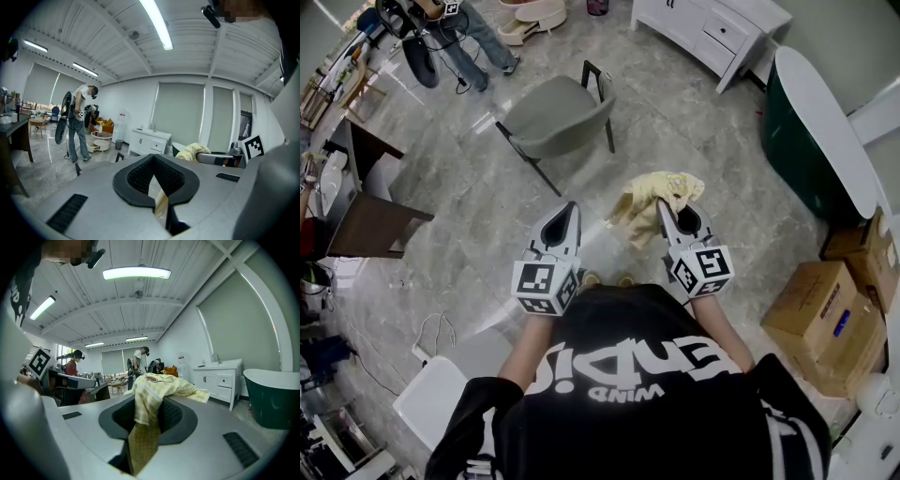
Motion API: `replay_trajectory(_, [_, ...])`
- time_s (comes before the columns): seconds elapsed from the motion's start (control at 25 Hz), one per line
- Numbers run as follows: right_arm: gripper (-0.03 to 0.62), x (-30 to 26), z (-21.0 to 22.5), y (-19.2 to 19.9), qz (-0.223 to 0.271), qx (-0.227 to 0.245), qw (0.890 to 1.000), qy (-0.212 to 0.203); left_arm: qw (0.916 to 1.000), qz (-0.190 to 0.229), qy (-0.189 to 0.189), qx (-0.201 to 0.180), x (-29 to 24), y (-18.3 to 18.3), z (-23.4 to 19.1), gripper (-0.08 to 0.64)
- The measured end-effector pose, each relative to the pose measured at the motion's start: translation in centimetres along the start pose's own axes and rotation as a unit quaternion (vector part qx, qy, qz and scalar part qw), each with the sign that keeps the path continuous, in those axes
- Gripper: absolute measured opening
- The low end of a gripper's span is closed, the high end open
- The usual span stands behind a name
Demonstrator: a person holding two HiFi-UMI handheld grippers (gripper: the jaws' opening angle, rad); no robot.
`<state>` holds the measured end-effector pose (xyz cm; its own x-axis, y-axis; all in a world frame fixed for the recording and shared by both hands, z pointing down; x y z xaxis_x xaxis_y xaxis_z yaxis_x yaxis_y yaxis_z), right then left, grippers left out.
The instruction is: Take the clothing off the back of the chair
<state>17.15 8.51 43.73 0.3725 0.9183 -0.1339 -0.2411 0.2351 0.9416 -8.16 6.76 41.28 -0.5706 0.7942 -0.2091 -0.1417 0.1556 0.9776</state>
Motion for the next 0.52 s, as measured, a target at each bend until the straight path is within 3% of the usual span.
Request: replay_trajectory(0.52, [0.103,0.22,0.34,-0.22,-0.001,0.005,1.000,0.001,1.0000,-0.003,0.008,-0.005,-0.27,-0.07,0.33,0.015])
Point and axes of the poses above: the fingertips, and each gripper's own axes: x backward along the fingers, z to its right, y out of its underside, the point moved 8 cm from there along x, backward along the fingers, and after that the axes turned 11 degrees about -x, right-handed, at the moved point
